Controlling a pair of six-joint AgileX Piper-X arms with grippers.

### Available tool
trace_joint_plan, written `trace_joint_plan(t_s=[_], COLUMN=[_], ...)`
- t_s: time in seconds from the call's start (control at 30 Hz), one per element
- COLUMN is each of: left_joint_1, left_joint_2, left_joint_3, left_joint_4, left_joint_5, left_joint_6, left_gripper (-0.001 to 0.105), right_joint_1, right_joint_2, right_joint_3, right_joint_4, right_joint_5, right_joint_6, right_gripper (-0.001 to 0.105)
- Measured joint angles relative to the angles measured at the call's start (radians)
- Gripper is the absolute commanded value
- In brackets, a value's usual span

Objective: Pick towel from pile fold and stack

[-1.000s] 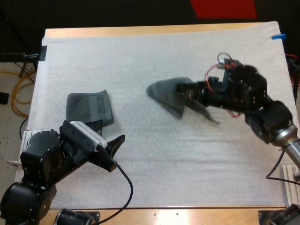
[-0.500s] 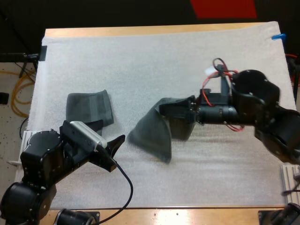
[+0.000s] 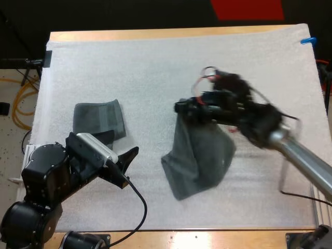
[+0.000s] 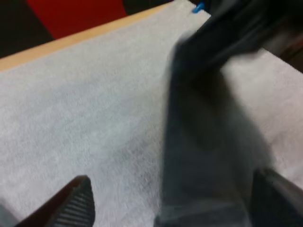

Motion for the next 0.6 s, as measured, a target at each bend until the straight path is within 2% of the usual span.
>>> trace_joint_plan(t_s=[0.1,0.23,0.4,0.6], left_joint_1=[0.000,0.000,0.000,0.000], left_joint_2=[0.000,0.000,0.000,0.000], left_joint_3=[0.000,0.000,0.000,0.000], left_joint_4=[-0.013,-0.013,-0.013,-0.013], left_joint_5=[0.000,0.000,0.000,0.000], left_joint_6=[0.000,0.000,0.000,0.000], left_gripper=[0.067,0.067,0.067,0.067], right_joint_1=[0.000,-0.006,-0.052,-0.161], right_joint_2=[0.152,0.283,0.363,0.393], right_joint_3=[-0.005,-0.054,-0.120,-0.137], right_joint_4=[-0.157,-0.332,-0.378,-0.380], right_joint_5=[-0.057,-0.071,-0.054,-0.040], right_joint_6=[0.064,0.084,0.086,0.080], right_gripper=[0.000,0.000,0.000,0.000])
